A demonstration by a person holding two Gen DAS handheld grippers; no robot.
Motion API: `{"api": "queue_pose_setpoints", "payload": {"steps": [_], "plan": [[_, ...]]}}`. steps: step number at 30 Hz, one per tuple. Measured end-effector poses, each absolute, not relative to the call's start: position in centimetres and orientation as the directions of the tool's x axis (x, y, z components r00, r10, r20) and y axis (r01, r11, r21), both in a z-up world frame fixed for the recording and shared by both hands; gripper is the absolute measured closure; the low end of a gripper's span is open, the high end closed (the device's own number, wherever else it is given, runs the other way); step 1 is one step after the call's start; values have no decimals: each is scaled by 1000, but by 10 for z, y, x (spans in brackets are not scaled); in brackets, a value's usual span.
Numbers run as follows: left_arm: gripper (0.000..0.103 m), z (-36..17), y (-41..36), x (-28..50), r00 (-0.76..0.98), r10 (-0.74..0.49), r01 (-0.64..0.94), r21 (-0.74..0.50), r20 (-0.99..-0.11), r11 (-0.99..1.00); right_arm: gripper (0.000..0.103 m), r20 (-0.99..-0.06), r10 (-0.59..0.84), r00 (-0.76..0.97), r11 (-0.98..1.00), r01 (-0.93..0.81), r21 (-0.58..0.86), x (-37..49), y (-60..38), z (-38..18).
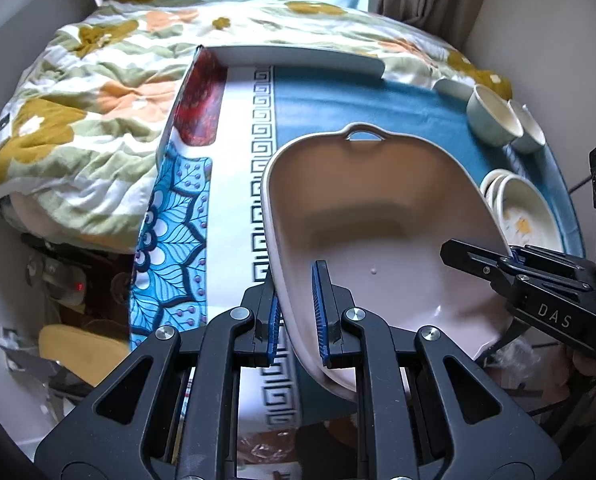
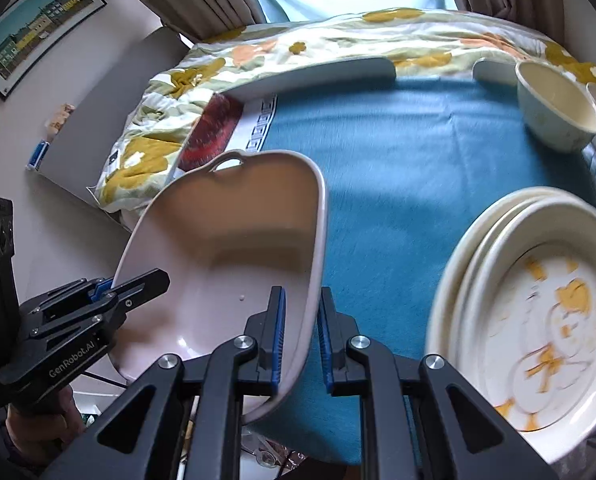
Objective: Organize plates and bowls
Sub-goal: 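Carry the mauve bowl beside the plate stack and lower it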
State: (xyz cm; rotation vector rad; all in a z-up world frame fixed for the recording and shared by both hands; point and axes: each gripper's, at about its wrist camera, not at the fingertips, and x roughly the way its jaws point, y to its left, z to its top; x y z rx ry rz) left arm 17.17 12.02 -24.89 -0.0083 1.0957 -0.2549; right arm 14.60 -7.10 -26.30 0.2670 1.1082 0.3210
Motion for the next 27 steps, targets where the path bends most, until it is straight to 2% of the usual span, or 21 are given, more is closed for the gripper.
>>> {"api": "queue_pose_setpoints", "payload": {"steps": [12, 24, 26, 27], "plan": [[90, -274, 134, 183, 426, -223, 207, -146, -877, 967, 88, -838, 332, 433, 942, -103, 320, 146, -52, -279], [90, -283, 136, 185, 414, -220, 196, -150, -883, 969, 88, -839, 337, 427, 939, -86, 333, 146, -51, -285], [85, -284, 134, 185, 407, -217, 196, -147, -887, 970, 88, -840, 341, 422, 937, -79, 340, 146, -53, -286], [77, -285, 133, 186, 402, -208, 195, -139, -892, 971, 88, -839, 345, 422, 935, -76, 346, 146, -54, -286]]}}
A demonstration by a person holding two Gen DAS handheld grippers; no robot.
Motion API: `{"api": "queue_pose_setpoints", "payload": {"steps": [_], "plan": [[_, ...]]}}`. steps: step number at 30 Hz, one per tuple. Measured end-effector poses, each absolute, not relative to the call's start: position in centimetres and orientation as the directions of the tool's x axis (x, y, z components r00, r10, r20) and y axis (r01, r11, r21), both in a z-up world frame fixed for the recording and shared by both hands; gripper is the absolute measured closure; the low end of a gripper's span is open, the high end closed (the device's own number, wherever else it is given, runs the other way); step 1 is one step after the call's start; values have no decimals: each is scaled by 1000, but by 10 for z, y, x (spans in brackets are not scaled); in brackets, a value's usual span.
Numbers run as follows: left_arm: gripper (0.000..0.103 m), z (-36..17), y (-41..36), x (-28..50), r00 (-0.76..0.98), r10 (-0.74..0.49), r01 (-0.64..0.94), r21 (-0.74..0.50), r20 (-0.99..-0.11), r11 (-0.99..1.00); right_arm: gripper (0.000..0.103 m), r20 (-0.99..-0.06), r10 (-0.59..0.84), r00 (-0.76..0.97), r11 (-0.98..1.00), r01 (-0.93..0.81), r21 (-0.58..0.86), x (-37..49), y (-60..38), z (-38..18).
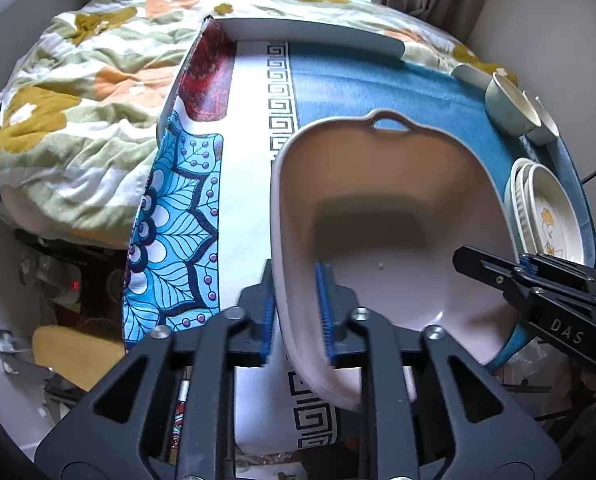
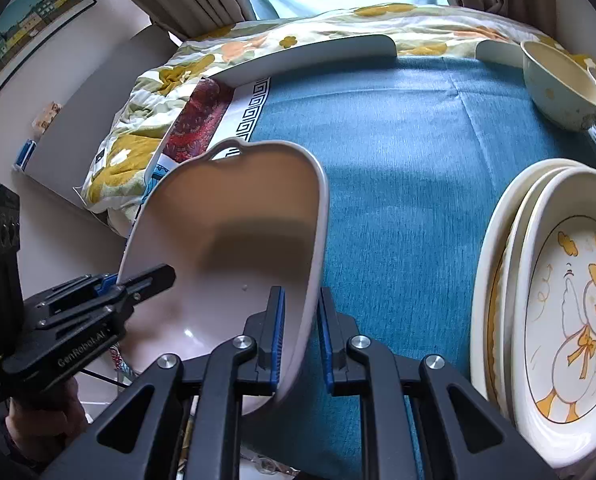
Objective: Organize plates and bowls
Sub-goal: 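Carry the mauve bowl beside the plate stack and lower it, then open the right gripper and move it to the cream bowls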
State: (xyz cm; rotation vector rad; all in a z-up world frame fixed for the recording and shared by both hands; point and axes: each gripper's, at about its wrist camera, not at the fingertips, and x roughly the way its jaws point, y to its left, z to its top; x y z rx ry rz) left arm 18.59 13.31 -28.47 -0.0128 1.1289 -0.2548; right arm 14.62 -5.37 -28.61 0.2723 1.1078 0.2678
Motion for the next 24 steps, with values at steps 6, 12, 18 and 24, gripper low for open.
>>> {"api": "queue_pose_setpoints", "payload": {"steps": [6, 12, 18, 24], "plan": [[41, -275, 129, 181, 446, -173, 197, -93, -878, 976, 88, -826, 339, 450, 937, -85, 338, 139, -58, -279], [41, -251, 134, 172, 470, -156, 176, -81, -869, 981, 88, -811, 321, 490, 943, -89, 319, 127, -68, -256], [41, -192, 118, 145, 559, -176, 184, -86, -810, 979, 88, -768, 289, 571, 953, -99, 286, 106, -99, -209], [40, -136, 66, 130, 624, -237, 230, -115, -744, 966, 74, -731, 259, 631, 962, -100, 255, 84, -158, -160]]}}
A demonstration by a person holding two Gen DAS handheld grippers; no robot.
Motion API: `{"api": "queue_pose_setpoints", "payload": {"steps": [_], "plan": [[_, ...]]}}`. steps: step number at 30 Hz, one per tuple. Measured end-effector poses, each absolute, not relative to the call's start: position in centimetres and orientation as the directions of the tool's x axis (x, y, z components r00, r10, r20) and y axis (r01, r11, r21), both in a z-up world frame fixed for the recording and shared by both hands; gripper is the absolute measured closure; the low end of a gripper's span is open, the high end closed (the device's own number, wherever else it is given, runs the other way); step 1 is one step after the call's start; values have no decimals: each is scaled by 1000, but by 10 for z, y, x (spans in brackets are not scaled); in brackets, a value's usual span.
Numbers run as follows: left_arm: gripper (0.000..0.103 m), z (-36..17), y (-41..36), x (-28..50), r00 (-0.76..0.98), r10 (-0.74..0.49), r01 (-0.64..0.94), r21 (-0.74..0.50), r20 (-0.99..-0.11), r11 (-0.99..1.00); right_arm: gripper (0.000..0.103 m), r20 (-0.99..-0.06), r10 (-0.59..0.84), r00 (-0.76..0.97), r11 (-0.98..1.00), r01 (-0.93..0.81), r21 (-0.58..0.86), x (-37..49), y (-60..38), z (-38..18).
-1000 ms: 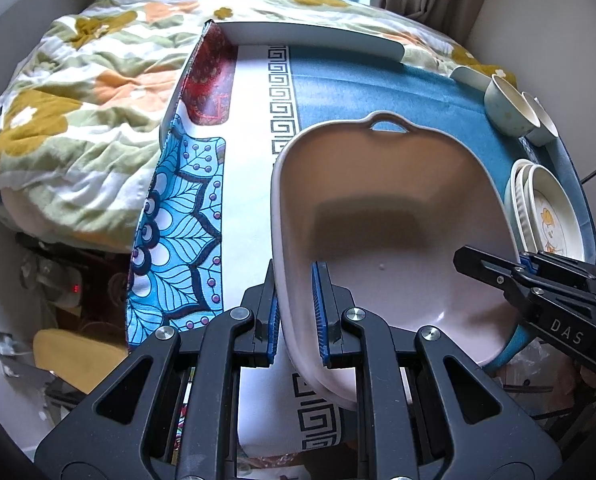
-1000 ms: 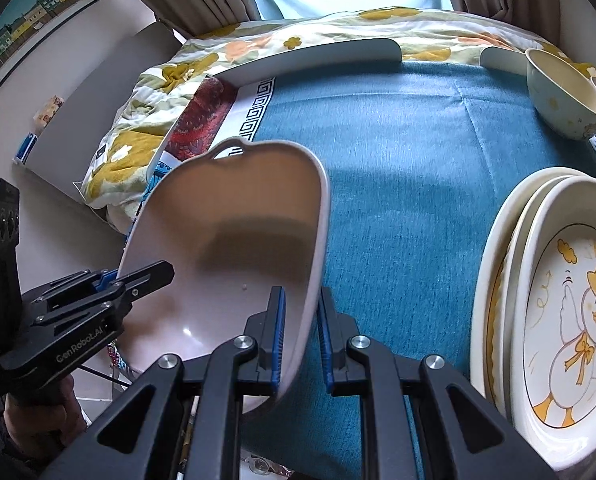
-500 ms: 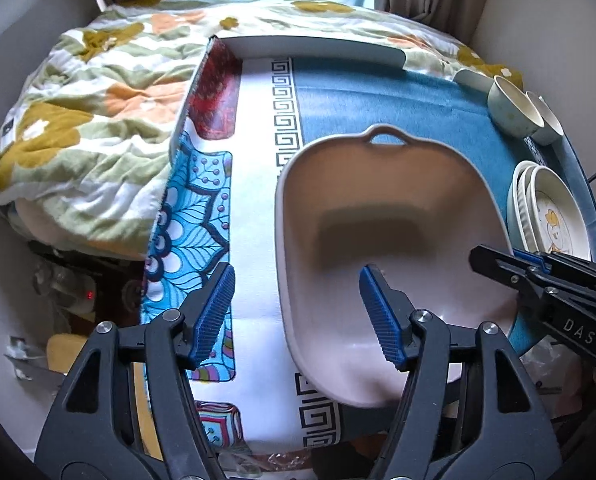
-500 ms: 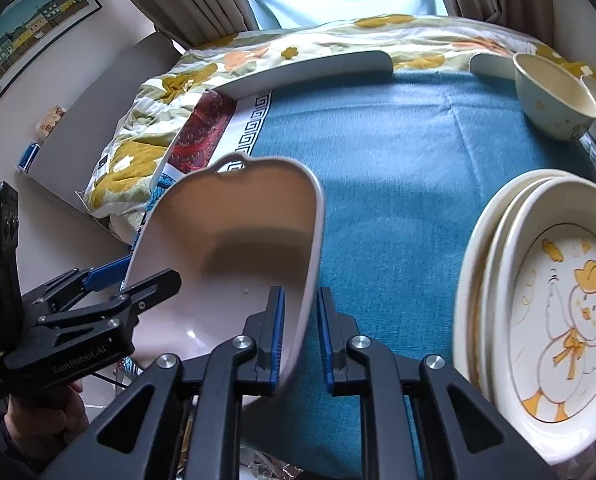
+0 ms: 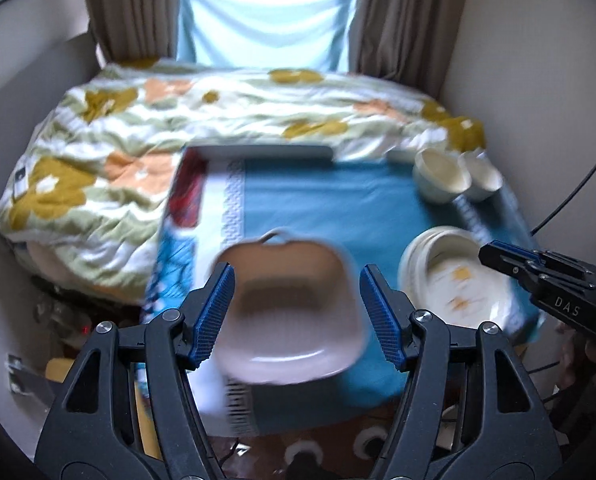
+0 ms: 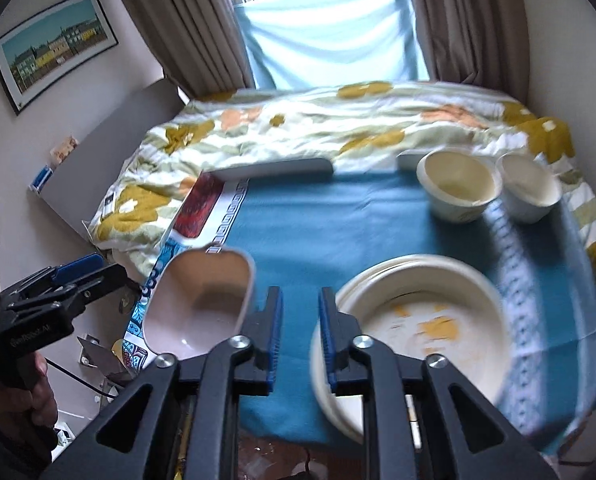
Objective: Organize plates and bowls
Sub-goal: 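Open the right gripper and move it to the cream bowls, then grasp the rim of the larger cream bowl with the right gripper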
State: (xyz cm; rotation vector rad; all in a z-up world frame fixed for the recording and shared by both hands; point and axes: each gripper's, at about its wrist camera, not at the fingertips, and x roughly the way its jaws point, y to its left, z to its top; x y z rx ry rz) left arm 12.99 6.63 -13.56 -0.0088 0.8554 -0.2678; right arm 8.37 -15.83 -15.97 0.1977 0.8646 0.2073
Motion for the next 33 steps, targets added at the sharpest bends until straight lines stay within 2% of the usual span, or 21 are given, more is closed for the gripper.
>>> {"api": "queue_pose_setpoints", "payload": {"steps": [1, 2, 4, 5, 6, 7, 9, 14, 18, 24, 26, 27, 29, 31, 33], "plan": [[37, -128, 56, 129, 633, -243, 236, -115, -735, 965, 61, -723, 260, 640, 961, -100, 257, 81, -169, -153], [33, -122, 44, 127, 639, -247, 241, -116, -728, 964, 53, -716, 264, 646, 960, -103, 261, 79, -178, -147], [14, -110, 20, 126, 657, -255, 244, -120, -709, 962, 31, -698, 274, 662, 956, -110, 271, 76, -204, -132], [9, -105, 8, 126, 668, -259, 243, -124, -698, 962, 24, -690, 273, 670, 956, -113, 269, 75, -212, -126], [0, -100, -7, 127, 679, -261, 241, -127, -686, 962, 10, -681, 270, 681, 958, -117, 262, 73, -226, -120], [0, -98, -17, 128, 684, -261, 239, -129, -681, 962, 4, -673, 270, 688, 958, -122, 260, 73, -237, -116], [0, -95, -45, 135, 680, -269, 241, -139, -682, 961, 1, -662, 280, 695, 955, -134, 264, 75, -258, -111], [0, -96, -99, 163, 653, -292, 251, -164, -699, 954, 1, -703, 303, 643, 949, -138, 282, 94, -305, -115], [0, -107, -135, 204, 599, -311, 271, -178, -738, 946, 1, -742, 261, 617, 959, -76, 274, 117, -332, -128], [0, -148, -164, 276, 492, -338, 298, -209, -802, 931, 2, -784, 332, 524, 912, 32, 408, 172, -354, -173], [0, -166, -171, 300, 447, -350, 302, -229, -823, 926, 11, -786, 355, 506, 881, 99, 462, 187, -361, -192], [0, -177, -174, 314, 422, -355, 301, -241, -834, 923, 20, -786, 366, 499, 866, 127, 484, 193, -365, -199], [3, -199, -182, 339, 367, -367, 302, -263, -855, 916, 24, -792, 379, 479, 839, 183, 512, 207, -369, -214], [17, -216, -188, 356, 329, -371, 307, -273, -868, 911, 36, -794, 395, 462, 810, 232, 538, 222, -373, -231], [27, -235, -194, 372, 282, -370, 309, -282, -885, 908, 41, -794, 408, 451, 787, 267, 556, 238, -374, -244]]}}
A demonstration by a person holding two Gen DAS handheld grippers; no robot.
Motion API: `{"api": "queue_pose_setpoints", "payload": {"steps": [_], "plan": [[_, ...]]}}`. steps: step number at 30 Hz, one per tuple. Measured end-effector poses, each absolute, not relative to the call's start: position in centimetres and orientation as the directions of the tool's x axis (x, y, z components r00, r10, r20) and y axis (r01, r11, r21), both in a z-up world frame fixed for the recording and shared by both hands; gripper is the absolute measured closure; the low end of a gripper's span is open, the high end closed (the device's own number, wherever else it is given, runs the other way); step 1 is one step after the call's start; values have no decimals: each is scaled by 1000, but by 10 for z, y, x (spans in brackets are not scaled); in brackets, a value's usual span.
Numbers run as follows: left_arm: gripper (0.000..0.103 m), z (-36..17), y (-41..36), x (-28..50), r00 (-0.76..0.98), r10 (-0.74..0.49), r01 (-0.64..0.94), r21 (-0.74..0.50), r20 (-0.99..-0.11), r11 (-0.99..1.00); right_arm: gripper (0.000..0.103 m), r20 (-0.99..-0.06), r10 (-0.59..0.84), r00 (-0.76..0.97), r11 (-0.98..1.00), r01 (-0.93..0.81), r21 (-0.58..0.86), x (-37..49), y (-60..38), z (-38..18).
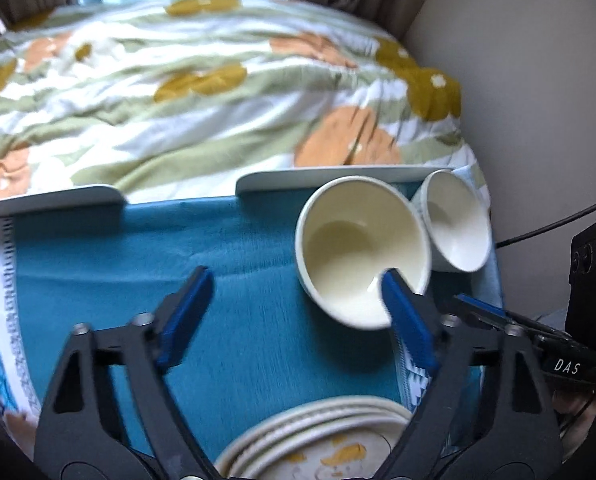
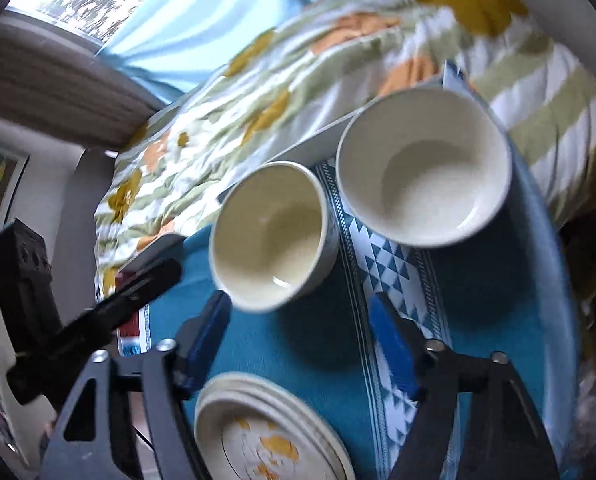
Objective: Organize plates and bowls
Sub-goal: 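Grasp the rim of the larger cream bowl with the right gripper, then carry the cream bowl and lower it into the mauve bowl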
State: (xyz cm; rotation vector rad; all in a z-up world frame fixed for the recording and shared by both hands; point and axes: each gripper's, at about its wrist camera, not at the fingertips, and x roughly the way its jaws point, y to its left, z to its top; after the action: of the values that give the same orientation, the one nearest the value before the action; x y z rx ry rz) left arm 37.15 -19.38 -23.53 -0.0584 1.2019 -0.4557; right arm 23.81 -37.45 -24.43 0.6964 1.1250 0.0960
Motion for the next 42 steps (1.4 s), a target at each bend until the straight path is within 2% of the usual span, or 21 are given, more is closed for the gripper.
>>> {"api": "queue_pose_setpoints", "payload": {"steps": [5, 7, 8, 11, 13, 15, 22, 29, 36, 42], "plan": [[43, -266, -205, 394, 199, -396, 322, -322, -896, 890, 54, -801, 381, 462, 769, 323, 552, 259, -378, -260], [54, -275, -212, 398, 176, -392, 342, -318, -903, 884, 67, -805, 372, 462, 768, 335, 547, 264, -378, -265], [56, -277, -214, 399, 168, -392, 345, -319, -904, 883, 70, -807, 368, 461, 768, 339, 543, 265, -377, -266], [75, -288, -219, 403, 140, -396, 347, -329, -908, 878, 74, -817, 362, 448, 767, 356, 535, 270, -379, -273], [87, -291, -220, 403, 133, -394, 349, -329, -910, 877, 83, -823, 362, 437, 768, 361, 529, 272, -380, -278], [88, -292, -223, 402, 133, -390, 361, -322, -911, 875, 86, -815, 374, 442, 766, 349, 540, 274, -380, -278], [89, -285, -226, 398, 161, -359, 375, -280, -919, 884, 87, -834, 347, 430, 799, 330, 503, 275, -376, -273], [89, -250, -221, 381, 219, -347, 355, -257, -912, 899, 87, -834, 334, 440, 831, 280, 481, 269, -369, -247], [89, -187, -187, 343, 329, -363, 267, -282, -872, 921, 87, -821, 355, 448, 880, 137, 455, 255, -345, -187], [89, -148, -138, 296, 419, -298, 169, -249, -858, 954, 87, -807, 407, 428, 901, -43, 431, 240, -297, -150]]}}
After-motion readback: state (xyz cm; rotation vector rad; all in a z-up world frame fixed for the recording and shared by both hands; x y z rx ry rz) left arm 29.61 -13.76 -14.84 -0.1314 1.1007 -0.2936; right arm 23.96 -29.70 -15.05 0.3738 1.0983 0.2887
